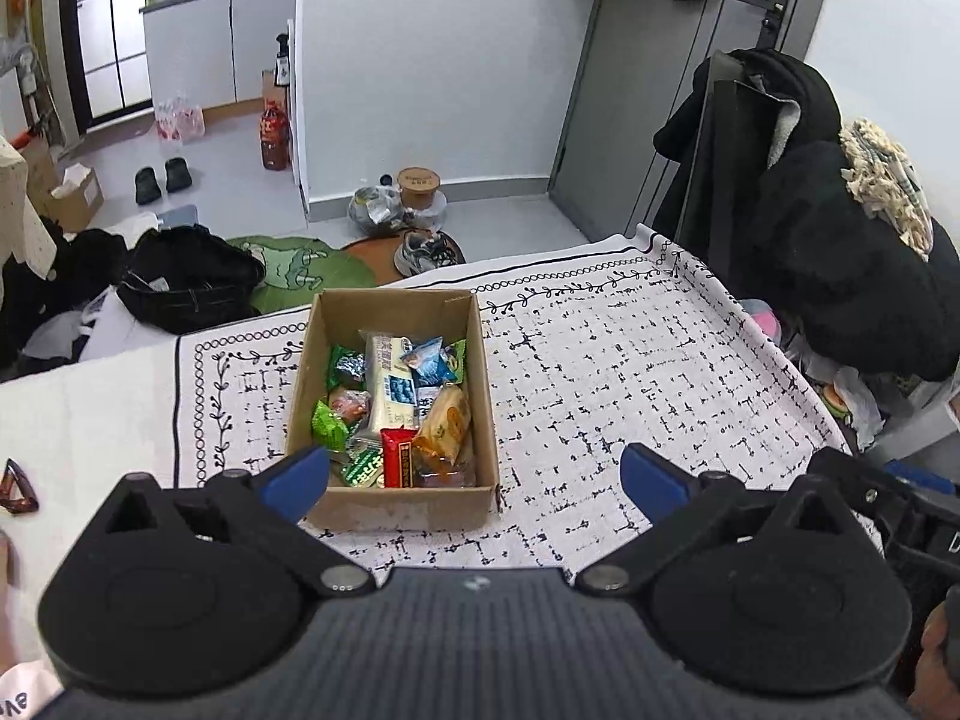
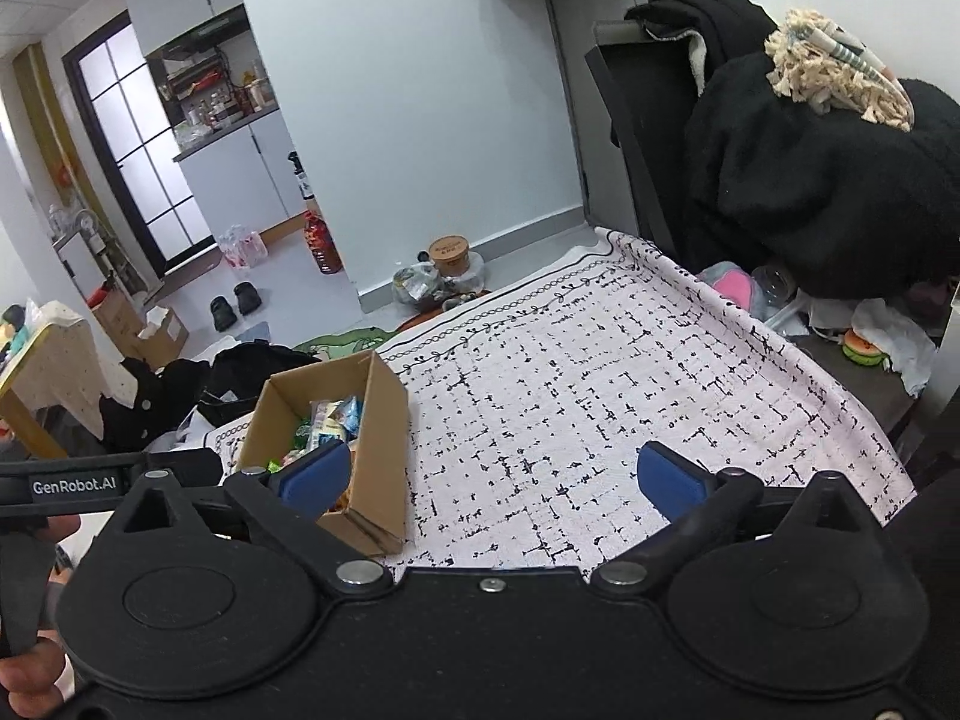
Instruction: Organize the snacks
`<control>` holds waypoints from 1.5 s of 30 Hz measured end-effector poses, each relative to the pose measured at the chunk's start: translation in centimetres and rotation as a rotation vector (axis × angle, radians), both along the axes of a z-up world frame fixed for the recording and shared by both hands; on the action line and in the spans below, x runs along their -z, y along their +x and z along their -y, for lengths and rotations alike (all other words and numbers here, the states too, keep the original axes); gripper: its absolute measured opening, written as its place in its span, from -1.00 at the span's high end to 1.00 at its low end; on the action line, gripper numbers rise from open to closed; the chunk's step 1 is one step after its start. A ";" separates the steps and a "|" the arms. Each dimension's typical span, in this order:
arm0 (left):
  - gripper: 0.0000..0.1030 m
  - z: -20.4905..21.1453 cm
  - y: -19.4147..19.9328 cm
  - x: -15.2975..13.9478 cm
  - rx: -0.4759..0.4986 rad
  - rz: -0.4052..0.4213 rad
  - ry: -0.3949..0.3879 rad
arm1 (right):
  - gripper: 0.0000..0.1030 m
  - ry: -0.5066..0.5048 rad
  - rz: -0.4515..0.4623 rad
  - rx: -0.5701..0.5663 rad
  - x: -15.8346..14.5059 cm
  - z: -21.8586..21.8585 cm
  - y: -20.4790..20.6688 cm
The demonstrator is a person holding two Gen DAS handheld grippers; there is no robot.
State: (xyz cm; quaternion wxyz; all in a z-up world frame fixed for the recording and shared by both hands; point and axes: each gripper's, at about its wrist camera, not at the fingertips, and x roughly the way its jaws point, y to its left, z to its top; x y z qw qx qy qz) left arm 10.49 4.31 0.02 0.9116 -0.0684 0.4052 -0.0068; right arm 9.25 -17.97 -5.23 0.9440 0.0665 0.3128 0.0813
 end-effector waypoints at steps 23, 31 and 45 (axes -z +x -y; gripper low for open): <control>-0.99 1.1 -5.6 -2.5 0.018 0.105 0.047 | -1.00 -0.027 0.038 -0.006 -0.6 2.1 -3.4; -0.99 1.7 -6.2 -2.3 0.031 0.104 0.045 | -1.00 -0.050 0.043 -0.004 -0.7 2.1 -3.7; -0.99 1.6 -6.1 -2.1 0.024 0.097 0.043 | -1.00 -0.092 0.045 0.004 -0.6 1.3 -3.6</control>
